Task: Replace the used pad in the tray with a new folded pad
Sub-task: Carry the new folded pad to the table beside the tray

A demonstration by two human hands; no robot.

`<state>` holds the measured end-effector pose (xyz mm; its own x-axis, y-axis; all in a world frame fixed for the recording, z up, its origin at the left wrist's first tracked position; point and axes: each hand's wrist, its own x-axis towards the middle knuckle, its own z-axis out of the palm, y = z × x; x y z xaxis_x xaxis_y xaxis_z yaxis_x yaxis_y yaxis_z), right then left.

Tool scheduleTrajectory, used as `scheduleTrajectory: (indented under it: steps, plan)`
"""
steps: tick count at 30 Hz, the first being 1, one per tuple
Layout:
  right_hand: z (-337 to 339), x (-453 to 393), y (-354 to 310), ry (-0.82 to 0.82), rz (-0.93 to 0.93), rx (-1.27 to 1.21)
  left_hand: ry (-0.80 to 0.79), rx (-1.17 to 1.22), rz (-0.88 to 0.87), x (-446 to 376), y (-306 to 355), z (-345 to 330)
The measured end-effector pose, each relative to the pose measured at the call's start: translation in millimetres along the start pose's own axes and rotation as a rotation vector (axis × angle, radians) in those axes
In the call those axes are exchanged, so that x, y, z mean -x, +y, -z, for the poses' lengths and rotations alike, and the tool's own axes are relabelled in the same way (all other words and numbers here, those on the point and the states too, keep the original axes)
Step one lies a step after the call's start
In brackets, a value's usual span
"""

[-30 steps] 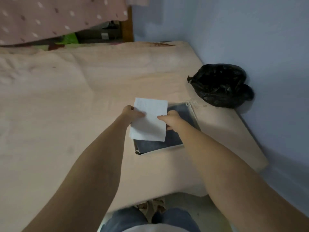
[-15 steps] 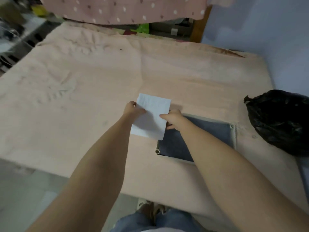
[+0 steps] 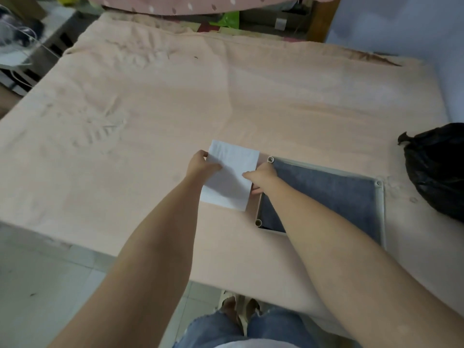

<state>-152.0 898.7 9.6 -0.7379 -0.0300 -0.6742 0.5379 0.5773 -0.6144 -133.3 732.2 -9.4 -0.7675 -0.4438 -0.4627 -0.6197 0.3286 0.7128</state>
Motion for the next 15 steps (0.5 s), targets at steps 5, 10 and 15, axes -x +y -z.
scheduleTrajectory:
  steps: [5, 10, 15]
  plan:
    - [-5, -2, -1, 0.067, -0.006, 0.127, -0.014, -0.048, -0.007, -8, -9, -7]
    - [-11, -5, -2, 0.122, 0.016, 0.313, -0.022, -0.101, -0.043, -12, -12, -8]
    - [-15, -6, -3, 0.200, 0.059, 0.588, -0.023, -0.189, -0.044, -14, -13, -10]
